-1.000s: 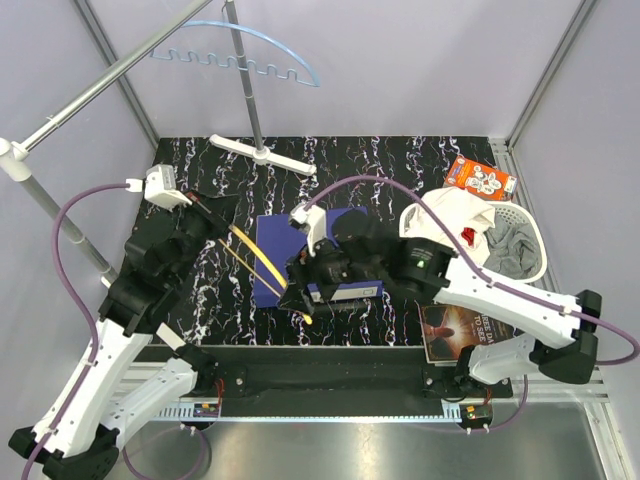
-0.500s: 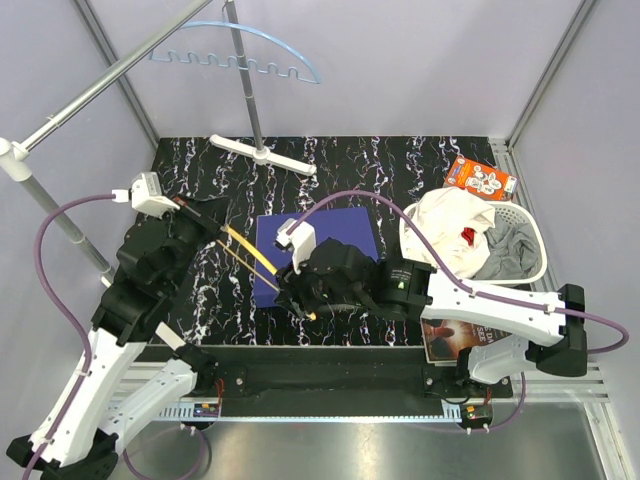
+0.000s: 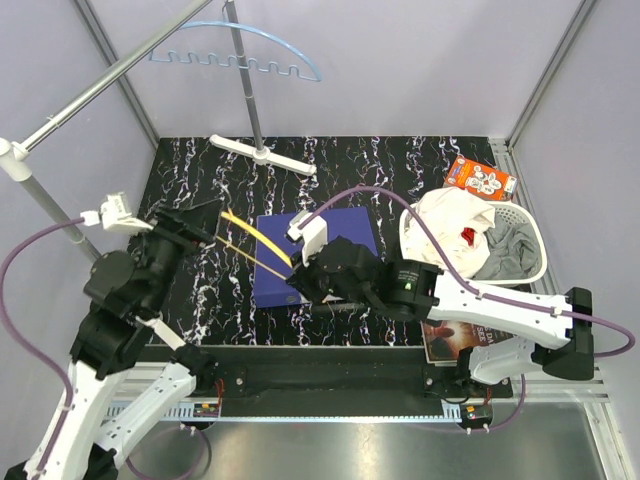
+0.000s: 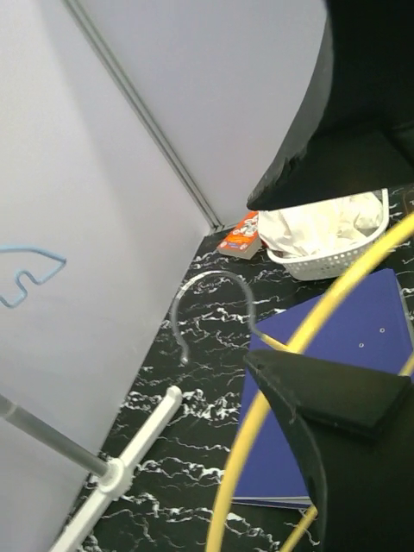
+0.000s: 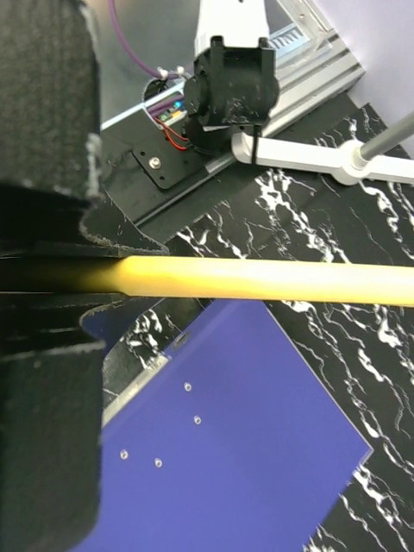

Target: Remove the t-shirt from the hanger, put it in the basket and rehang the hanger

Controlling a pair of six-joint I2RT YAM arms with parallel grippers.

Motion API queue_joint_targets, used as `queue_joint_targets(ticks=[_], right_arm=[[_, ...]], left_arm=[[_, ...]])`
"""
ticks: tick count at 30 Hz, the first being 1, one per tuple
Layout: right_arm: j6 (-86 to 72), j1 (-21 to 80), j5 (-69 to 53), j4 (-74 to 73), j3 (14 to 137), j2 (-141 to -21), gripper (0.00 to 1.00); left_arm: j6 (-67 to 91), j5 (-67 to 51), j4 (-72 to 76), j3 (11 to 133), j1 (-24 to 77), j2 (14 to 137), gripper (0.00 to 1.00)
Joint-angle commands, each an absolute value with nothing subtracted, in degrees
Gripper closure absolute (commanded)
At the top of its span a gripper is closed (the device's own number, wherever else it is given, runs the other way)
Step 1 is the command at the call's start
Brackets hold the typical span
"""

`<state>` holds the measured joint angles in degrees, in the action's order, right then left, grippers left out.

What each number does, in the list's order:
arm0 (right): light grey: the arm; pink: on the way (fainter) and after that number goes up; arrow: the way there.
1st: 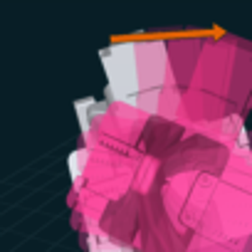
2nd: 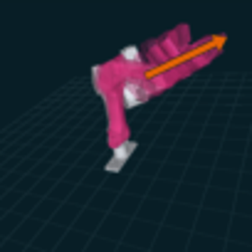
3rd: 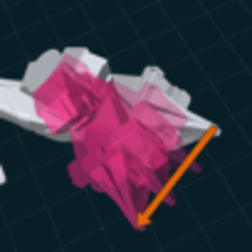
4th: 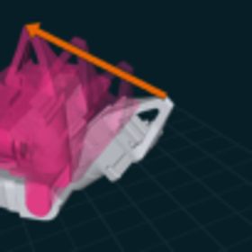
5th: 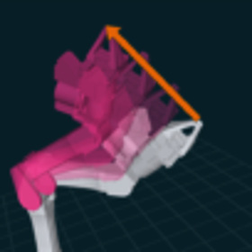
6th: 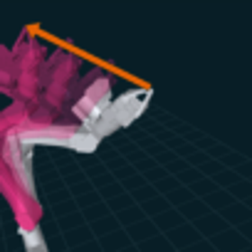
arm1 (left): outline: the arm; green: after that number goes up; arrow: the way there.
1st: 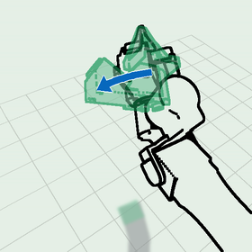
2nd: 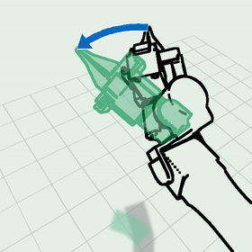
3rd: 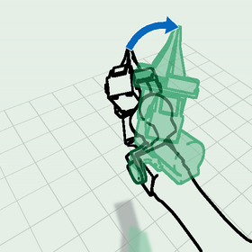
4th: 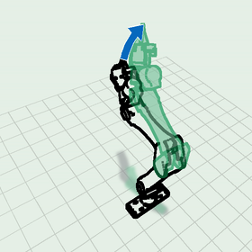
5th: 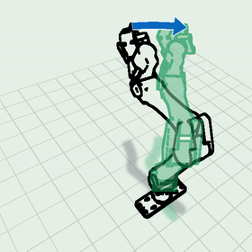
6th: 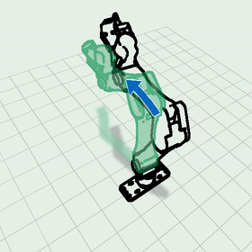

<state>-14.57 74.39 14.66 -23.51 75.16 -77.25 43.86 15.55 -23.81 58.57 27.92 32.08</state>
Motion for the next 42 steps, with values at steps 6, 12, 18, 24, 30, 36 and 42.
queue_joint_targets(ticks=[6, 12, 18, 24, 30, 36, 42], right_arm=[[-11.3, 61.7, 5.7, -16.3, 82.6, -76.3, 1.00], [-5.6, 53.9, -2.0, -15.6, 95.4, -85.8, 1.00], [-6.0, 46.9, -10.4, -15.1, 115.5, -98.7, 1.00], [-7.4, 44.7, -15.9, -18.4, 138.1, -114.7, 1.00], [-10.4, 43.9, -18.6, -24.1, 162.5, -130.7, 1.00], [-11.4, 43.3, -20.3, -17.2, 157.4, -131.6, 1.00], [-13.7, 41.9, -20.8, -15.6, 160.6, -135.1, 1.00]], left_arm=[[37.0, 13.8, -26.4, 57.4, 28.1, 19.8, 0.26], [37.2, 13.2, -30.6, 56.3, 28.0, 16.0, 0.24], [37.1, 12.7, -32.3, 55.5, 28.0, 15.2, 0.23], [36.5, 13.0, -32.3, 55.9, 28.0, 15.1, 0.23], [34.6, 12.6, -32.4, 57.0, 28.1, 15.6, 0.23], [33.6, 12.7, -32.9, 57.1, 28.0, 14.9, 0.23], [32.6, 13.0, -33.3, 58.3, 28.1, 15.1, 0.23]])
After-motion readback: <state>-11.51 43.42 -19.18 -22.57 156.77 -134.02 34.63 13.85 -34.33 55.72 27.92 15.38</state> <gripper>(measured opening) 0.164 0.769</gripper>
